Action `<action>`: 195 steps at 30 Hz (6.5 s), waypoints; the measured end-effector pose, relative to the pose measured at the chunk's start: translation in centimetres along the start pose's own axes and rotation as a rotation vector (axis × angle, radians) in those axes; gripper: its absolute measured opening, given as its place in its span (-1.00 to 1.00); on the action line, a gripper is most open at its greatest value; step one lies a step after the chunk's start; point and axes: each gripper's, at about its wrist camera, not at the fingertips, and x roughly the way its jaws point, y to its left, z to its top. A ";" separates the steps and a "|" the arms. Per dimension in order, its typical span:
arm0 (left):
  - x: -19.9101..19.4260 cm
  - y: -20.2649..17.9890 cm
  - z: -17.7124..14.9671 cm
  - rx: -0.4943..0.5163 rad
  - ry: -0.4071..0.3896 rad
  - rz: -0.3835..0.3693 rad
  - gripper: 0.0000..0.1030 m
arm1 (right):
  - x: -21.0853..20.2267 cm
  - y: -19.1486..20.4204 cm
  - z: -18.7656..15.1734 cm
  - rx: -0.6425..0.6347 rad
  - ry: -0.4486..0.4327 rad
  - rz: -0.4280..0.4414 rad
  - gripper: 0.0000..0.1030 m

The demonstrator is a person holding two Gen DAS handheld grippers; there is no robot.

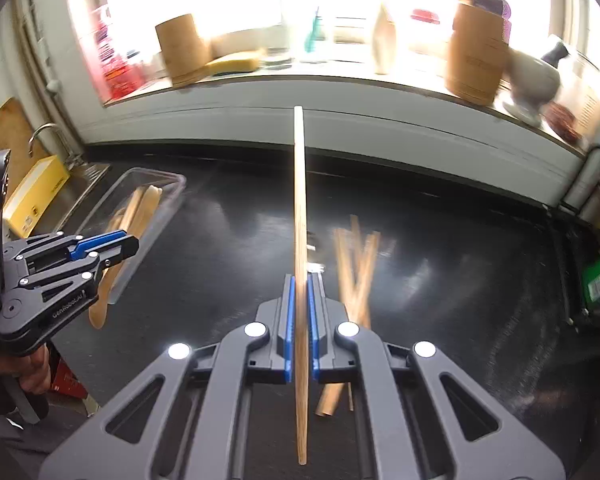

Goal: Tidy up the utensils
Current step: 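Carry the beige spoon and chopstick over the clear tray with both tools, then open both tools to release the beige spoon and chopstick into the tray, then move both open tools back over the metal spoon and chopsticks, then grasp the metal spoon with the left tool while the right tool grasps a chopstick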

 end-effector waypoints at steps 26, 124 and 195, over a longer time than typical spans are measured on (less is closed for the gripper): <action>-4.4 19.2 -4.8 -0.321 0.020 0.256 -0.75 | 7.7 23.2 4.5 -0.307 0.058 0.313 -0.86; -0.5 -9.4 -1.0 0.028 0.057 -0.127 0.79 | -7.3 -7.6 -7.8 0.237 -0.022 -0.133 0.57; 17.7 -14.3 0.1 0.132 0.135 -0.065 -0.43 | 16.8 -10.0 -3.0 -0.072 0.209 -0.033 -0.42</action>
